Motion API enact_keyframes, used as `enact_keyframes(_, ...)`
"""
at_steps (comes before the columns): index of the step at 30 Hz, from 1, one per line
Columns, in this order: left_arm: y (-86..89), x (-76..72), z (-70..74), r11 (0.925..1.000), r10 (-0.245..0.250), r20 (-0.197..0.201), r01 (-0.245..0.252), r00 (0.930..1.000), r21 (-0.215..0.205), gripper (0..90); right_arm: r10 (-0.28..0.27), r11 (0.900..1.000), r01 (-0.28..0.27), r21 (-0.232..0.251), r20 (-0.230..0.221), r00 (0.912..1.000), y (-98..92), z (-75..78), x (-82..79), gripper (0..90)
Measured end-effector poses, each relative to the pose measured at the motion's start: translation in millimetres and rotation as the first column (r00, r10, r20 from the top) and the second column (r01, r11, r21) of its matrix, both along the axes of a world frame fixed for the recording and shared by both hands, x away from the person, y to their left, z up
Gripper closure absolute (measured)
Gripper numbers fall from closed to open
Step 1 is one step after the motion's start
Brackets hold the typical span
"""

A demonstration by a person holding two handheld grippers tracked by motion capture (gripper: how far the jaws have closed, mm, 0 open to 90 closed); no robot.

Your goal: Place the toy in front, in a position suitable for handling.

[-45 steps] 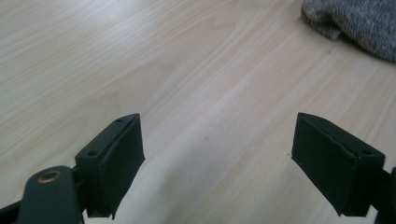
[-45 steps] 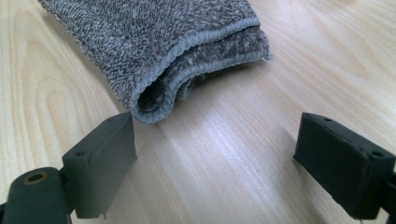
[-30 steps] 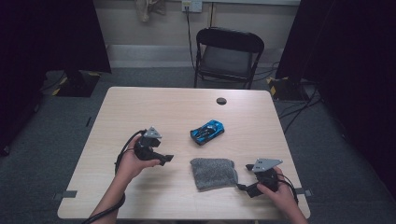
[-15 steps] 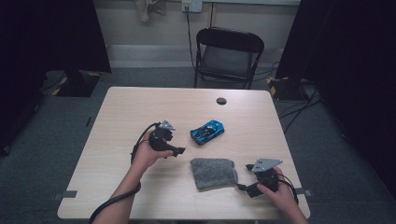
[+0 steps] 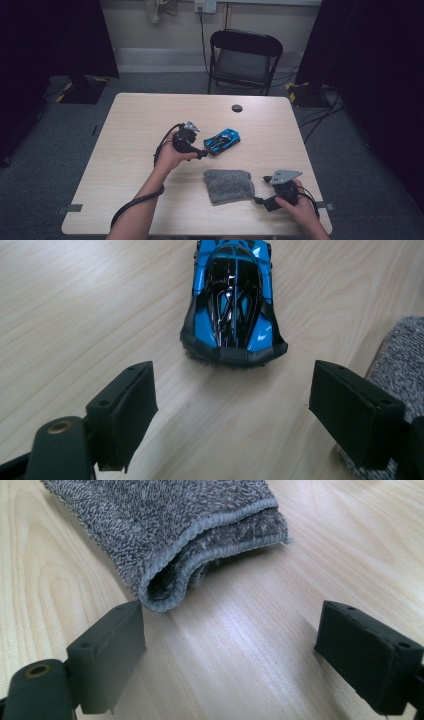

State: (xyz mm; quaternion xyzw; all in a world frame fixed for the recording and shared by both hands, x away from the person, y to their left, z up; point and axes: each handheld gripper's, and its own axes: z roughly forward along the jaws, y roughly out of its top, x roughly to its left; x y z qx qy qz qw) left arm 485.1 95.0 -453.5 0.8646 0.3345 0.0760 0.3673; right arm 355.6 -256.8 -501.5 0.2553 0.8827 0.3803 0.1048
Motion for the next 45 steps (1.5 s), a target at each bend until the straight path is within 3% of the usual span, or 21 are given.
enact_keyframes(5, -10.9, 7.1, -6.5, 0.9999, -0.002, -0.010, 0.002, 0.9999, 0.014, 18.6, 0.000, 1.000, 0.000, 0.001, 0.000, 1.0000, 0.1, -0.1, 0.0, 11.7)
enact_keyframes(10, -19.0, 13.8, -10.9, 0.9998, 0.010, -0.018, -0.010, 0.9998, -0.014, 17.4, 0.000, 1.000, 0.000, 0.001, 0.000, 1.0000, 0.0, -0.1, 0.0, 11.7)
enact_keyframes(25, -45.4, 30.1, -19.0, 0.9999, -0.014, -0.024, 0.014, 0.9996, 0.010, 15.5, 0.001, 1.000, -0.001, -0.001, -0.001, 1.0000, -0.1, 0.0, 0.1, 11.7)
enact_keyframes(31, -50.1, 33.6, -21.3, 0.9999, -0.004, -0.040, 0.005, 0.9992, 0.012, 15.4, 0.001, 1.000, -0.001, 0.000, -0.001, 1.0000, -0.1, 0.0, 0.1, 11.7)
enact_keyframes(45, -56.9, 37.4, -19.7, 0.9995, -0.017, -0.034, 0.018, 0.9993, 0.025, 15.4, 0.001, 1.000, -0.001, 0.001, -0.002, 1.0000, -0.1, 0.0, 0.2, 11.7)
